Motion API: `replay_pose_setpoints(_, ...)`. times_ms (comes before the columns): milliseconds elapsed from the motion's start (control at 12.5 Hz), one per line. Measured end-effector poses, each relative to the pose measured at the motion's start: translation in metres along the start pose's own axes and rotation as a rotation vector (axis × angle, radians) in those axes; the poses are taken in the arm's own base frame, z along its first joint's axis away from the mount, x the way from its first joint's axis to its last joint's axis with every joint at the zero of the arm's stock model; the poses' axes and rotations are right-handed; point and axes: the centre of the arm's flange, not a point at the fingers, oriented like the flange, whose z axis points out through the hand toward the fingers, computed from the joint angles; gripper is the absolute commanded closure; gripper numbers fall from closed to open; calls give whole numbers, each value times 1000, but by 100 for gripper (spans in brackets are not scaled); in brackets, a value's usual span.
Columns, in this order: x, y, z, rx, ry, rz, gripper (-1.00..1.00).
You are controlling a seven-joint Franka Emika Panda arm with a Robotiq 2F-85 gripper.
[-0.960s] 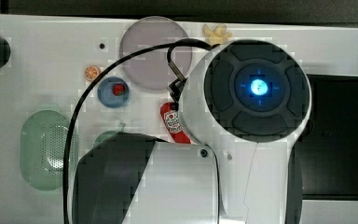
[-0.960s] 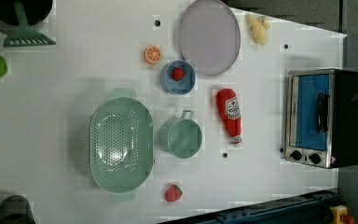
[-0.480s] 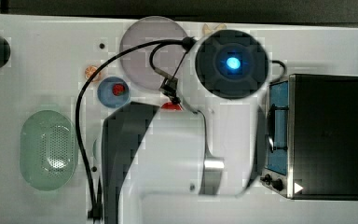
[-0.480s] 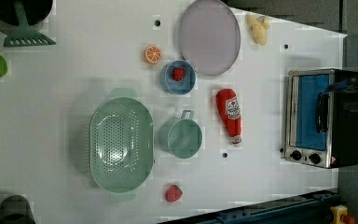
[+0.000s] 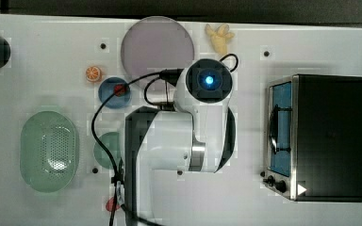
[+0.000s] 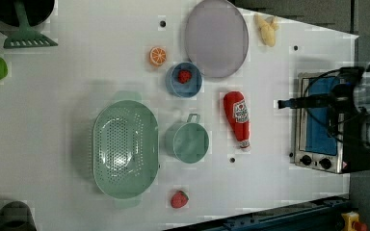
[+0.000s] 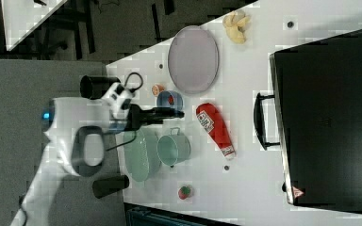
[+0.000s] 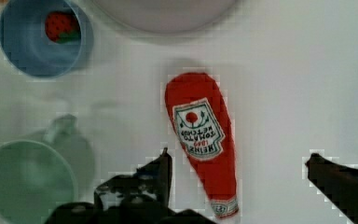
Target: Pick Ketchup from the table and place it in strainer.
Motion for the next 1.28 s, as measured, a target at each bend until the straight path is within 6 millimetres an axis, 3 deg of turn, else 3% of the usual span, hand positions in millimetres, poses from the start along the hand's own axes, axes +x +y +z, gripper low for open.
replay_pose_setpoints(240,-11,-2,48,3,-20,-61,-100)
replay_pose_setpoints(560,-15,-8,83,-53,-15,-154,-100)
replay_pose_setpoints(800,-11,-4,123,-52,-13,-165,-100)
replay_pose_setpoints(1280,-31,-14,206,-30,-50,-191,-100)
